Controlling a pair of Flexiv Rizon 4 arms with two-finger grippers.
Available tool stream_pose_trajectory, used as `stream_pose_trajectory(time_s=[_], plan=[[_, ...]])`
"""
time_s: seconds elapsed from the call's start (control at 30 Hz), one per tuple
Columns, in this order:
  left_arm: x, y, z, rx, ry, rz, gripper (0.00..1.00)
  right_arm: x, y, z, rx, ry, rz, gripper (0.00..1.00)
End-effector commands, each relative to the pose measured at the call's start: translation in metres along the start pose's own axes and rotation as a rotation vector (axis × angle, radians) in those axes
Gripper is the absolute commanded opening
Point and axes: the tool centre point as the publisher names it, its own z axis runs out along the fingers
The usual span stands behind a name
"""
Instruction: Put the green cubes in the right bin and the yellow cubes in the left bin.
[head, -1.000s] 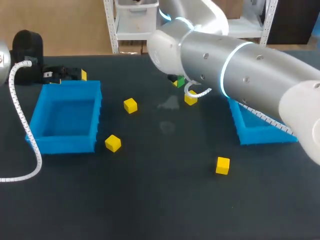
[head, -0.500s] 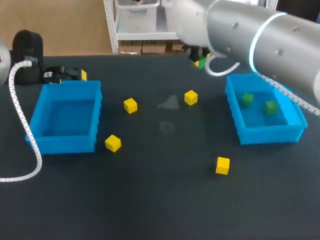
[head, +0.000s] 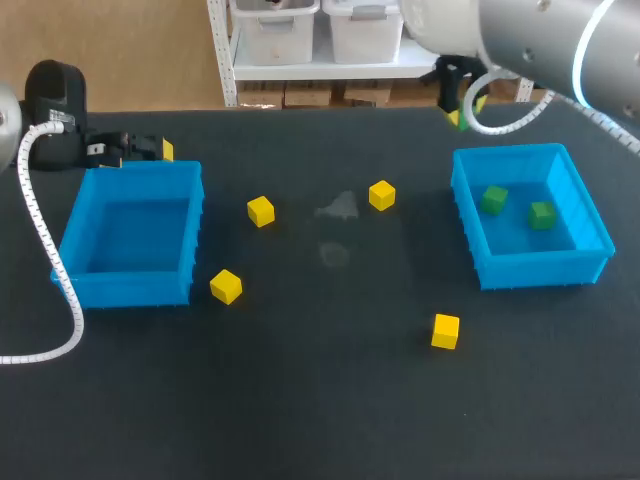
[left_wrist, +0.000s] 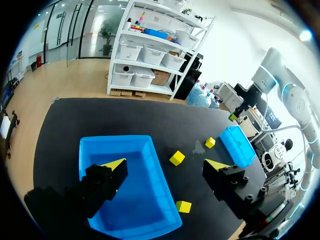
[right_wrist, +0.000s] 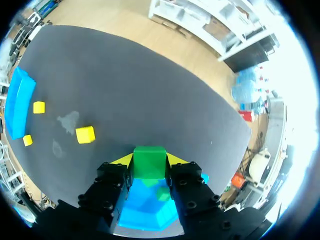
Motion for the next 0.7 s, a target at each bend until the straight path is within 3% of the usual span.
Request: stream_pose_trajectory(time_s=[0.03, 0.37, 0.7], plan=[[0.001, 0.003, 0.000, 0.013, -0.006, 0.003, 1.00, 0.052, -0.010, 0.004, -0.003, -0.304, 0.021, 0.00], [0.001, 0.003, 0.000, 0.013, -0.006, 0.003, 1.00, 0.090, -0.034, 0.019, 0.006, -0.283, 0.098, 0.00], [0.001, 0.003, 0.000, 0.013, -0.006, 0.003, 1.00, 0.108, -0.031, 0.024, 0.032, -0.330, 0.108, 0.00]])
